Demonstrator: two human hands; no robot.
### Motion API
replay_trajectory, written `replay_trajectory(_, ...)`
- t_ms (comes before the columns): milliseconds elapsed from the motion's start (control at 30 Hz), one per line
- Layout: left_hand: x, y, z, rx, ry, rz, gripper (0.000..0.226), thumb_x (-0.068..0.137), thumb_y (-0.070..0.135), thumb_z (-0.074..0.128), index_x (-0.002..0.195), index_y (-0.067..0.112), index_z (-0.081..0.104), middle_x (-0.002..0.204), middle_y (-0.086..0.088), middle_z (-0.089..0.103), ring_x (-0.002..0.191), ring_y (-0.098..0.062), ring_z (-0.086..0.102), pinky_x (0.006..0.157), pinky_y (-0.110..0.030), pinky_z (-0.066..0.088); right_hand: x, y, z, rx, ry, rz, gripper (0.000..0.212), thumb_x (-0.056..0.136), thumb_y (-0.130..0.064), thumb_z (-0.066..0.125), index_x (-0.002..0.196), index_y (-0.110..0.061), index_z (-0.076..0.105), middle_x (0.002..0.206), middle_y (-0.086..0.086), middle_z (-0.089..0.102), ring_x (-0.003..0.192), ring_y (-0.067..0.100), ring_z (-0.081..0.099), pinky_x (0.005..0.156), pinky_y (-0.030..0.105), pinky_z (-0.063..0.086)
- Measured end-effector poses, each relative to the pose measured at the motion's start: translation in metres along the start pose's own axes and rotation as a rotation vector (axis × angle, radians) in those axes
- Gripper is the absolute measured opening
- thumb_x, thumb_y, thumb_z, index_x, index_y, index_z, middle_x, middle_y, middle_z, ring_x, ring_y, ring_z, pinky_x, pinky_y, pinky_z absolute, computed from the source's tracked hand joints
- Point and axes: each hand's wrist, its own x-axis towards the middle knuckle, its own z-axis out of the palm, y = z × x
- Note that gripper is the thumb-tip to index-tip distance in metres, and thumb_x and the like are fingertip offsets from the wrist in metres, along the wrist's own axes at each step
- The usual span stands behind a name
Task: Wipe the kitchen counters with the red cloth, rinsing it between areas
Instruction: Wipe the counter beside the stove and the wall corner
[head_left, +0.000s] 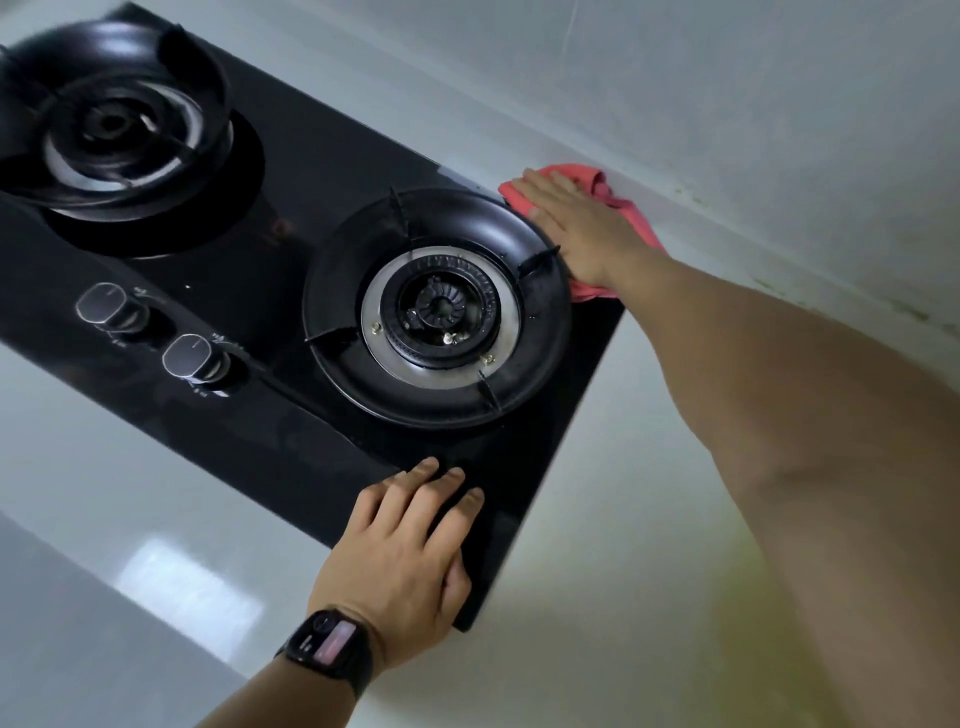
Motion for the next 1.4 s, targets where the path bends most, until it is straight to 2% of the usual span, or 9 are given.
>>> replay_trajectory(167,-0.001,0.000,0.000,0.002,-0.008,0.008,0.052,0.087,0.032,0.052,0.134,0.015,0.066,0.136,-0.010,0.062,0.132,-0.038,0.056,0.097,-0.049,0.043,-0.020,0.003,0.003,0.016,0.046,0.024,0.052,0.112,-0.047,0.010,0.164,-0.043,0.012,0.172,-0.009,0.013,0.159,0.014,0.005,0.130,0.037,0.002)
replay_trajectory(233,0.000,0.000,0.000,0.007,-0.017,0.006,0.052,0.087,0.032,0.052,0.134,0.015,0.066,0.136,-0.009,0.062,0.132,-0.038,0.056,0.096,-0.049,0.045,-0.035,0.011,0.005,0.002,0.074,0.032,0.051,0.113,-0.042,0.013,0.164,-0.039,0.016,0.172,-0.006,0.018,0.159,0.017,0.010,0.128,0.033,0.003)
replay_trajectory(333,0.000,0.001,0.000,0.001,-0.024,-0.002,0.052,0.087,0.032,0.051,0.134,0.014,0.066,0.136,-0.009,0.062,0.132,-0.038,0.056,0.096,-0.050,0.046,-0.067,0.022,0.014,-0.009,0.134,0.075,0.052,0.112,-0.033,0.017,0.165,-0.029,0.020,0.170,0.002,0.025,0.159,0.022,0.017,0.129,0.036,0.009)
replay_trajectory(533,0.001,0.002,-0.003,0.006,-0.023,-0.015,0.053,0.088,0.033,0.048,0.135,0.014,0.065,0.136,-0.010,0.062,0.133,-0.038,0.054,0.097,-0.049,0.044,-0.150,0.053,0.033,-0.053,0.190,0.316,0.056,0.109,-0.043,0.014,0.165,-0.036,0.012,0.172,-0.010,0.017,0.159,0.016,0.012,0.129,0.042,0.010)
replay_trajectory(633,0.000,0.003,-0.004,0.013,-0.027,-0.019,0.053,0.089,0.034,0.047,0.135,0.013,0.064,0.136,-0.011,0.061,0.134,-0.038,0.052,0.098,-0.050,0.043,-0.187,0.053,0.043,-0.031,0.215,0.472,0.057,0.110,-0.044,0.017,0.165,-0.030,0.015,0.172,-0.009,0.014,0.159,0.019,0.011,0.129,0.042,0.009)
replay_trajectory(867,0.000,0.006,-0.007,0.010,-0.067,-0.055,0.054,0.089,0.033,0.044,0.137,0.014,0.061,0.139,-0.010,0.058,0.135,-0.035,0.048,0.100,-0.050,0.039,-0.246,-0.031,0.083,-0.024,0.191,0.676,0.060,0.110,-0.043,0.011,0.166,-0.026,0.001,0.174,-0.007,0.002,0.160,0.021,0.001,0.130,0.043,0.002)
replay_trajectory(1033,0.000,0.008,-0.010,-0.003,-0.107,-0.082,0.054,0.090,0.033,0.043,0.137,0.015,0.060,0.140,-0.010,0.057,0.136,-0.034,0.046,0.099,-0.051,0.040,-0.296,-0.114,0.117,-0.030,0.223,0.668,0.061,0.108,-0.043,0.018,0.165,-0.023,0.019,0.172,-0.003,0.020,0.159,0.025,0.016,0.128,0.046,0.014)
replay_trajectory(1133,0.001,0.009,-0.015,-0.007,-0.140,-0.090,0.054,0.090,0.033,0.042,0.137,0.014,0.060,0.140,-0.011,0.056,0.136,-0.034,0.045,0.100,-0.052,0.039,-0.325,-0.153,0.136,-0.054,0.201,0.635,0.059,0.108,-0.041,0.023,0.164,-0.022,0.023,0.171,-0.002,0.022,0.158,0.025,0.017,0.127,0.047,0.017)
replay_trajectory(1400,0.002,0.009,-0.012,-0.007,-0.143,-0.076,0.053,0.091,0.032,0.041,0.137,0.013,0.058,0.141,-0.012,0.055,0.137,-0.036,0.044,0.101,-0.053,0.037,-0.328,-0.156,0.136,-0.043,0.150,0.636,0.060,0.108,-0.041,0.018,0.165,-0.023,0.018,0.173,-0.001,0.015,0.159,0.026,0.010,0.128,0.049,0.010)
